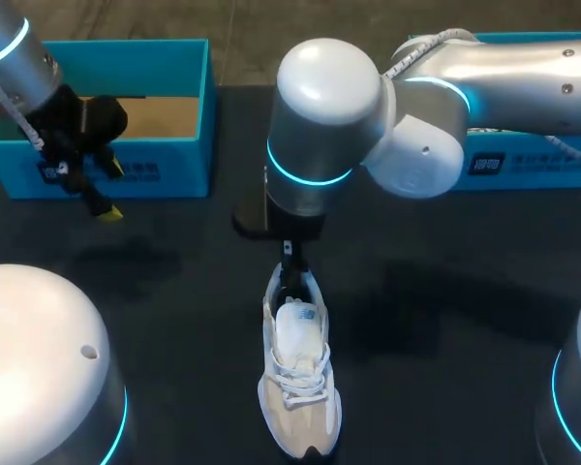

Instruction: Take the shoe out of the shoebox, open the shoe tongue, remove and reinsert the insole, then place the shoe into the shoebox

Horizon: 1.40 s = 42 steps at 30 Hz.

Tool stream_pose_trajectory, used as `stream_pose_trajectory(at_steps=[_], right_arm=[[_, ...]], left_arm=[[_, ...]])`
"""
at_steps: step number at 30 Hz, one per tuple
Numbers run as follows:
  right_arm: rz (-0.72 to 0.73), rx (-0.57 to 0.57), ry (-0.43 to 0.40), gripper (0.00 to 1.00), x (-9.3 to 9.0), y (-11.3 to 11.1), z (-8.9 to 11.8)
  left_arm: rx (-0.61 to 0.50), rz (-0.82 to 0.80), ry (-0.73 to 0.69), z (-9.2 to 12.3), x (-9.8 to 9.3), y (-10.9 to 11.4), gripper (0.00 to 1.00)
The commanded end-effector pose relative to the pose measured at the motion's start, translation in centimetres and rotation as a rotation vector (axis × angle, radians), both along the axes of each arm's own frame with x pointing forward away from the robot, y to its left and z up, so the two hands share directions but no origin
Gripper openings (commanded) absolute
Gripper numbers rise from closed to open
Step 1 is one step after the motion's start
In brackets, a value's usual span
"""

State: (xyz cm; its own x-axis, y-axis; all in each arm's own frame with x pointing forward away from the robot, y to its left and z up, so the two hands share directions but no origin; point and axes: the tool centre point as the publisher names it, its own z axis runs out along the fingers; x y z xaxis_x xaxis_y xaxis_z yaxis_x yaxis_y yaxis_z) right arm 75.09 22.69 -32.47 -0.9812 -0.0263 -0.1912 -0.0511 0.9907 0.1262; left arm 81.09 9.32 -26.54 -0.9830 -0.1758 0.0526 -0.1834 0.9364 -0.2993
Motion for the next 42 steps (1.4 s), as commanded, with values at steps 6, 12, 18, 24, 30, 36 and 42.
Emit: stream_pose_trajectory(at_steps=[6, 12, 18, 24, 30, 36, 42], right_arm=[[0.011, -0.027, 0.042, 1.0, 0.8, 0.1, -1.4], [0.002, -0.043, 0.064, 1.0, 0.9, 0.2, -2.5], [-0.004, -0.061, 0.085, 1.0, 0.9, 0.2, -3.6], [-0.021, -0.076, 0.101, 0.8, 0.9, 0.0, -4.3], [-0.027, -0.089, 0.108, 0.0, 0.2, -0.1, -5.0], [-0.032, -0.094, 0.108, 0.0, -0.4, -1.0, -5.2], [-0.033, -0.099, 0.103, 0.0, -0.7, -1.4, -5.2]], left_arm=[[-0.029, 0.157, 0.076, 0.9, 0.5, 1.8, 1.0], [-0.044, 0.299, 0.124, 1.3, 0.9, 3.0, 1.0], [-0.048, 0.357, 0.143, 1.5, 1.0, 3.9, 1.0], [-0.052, 0.405, 0.151, 1.6, 1.2, 4.5, 1.0], [-0.061, 0.437, 0.169, 1.2, 1.4, 4.5, 1.0], [-0.064, 0.45, 0.178, 0.8, 1.3, 4.3, 1.0], [-0.065, 0.477, 0.194, 0.5, 1.3, 4.3, 1.0]])
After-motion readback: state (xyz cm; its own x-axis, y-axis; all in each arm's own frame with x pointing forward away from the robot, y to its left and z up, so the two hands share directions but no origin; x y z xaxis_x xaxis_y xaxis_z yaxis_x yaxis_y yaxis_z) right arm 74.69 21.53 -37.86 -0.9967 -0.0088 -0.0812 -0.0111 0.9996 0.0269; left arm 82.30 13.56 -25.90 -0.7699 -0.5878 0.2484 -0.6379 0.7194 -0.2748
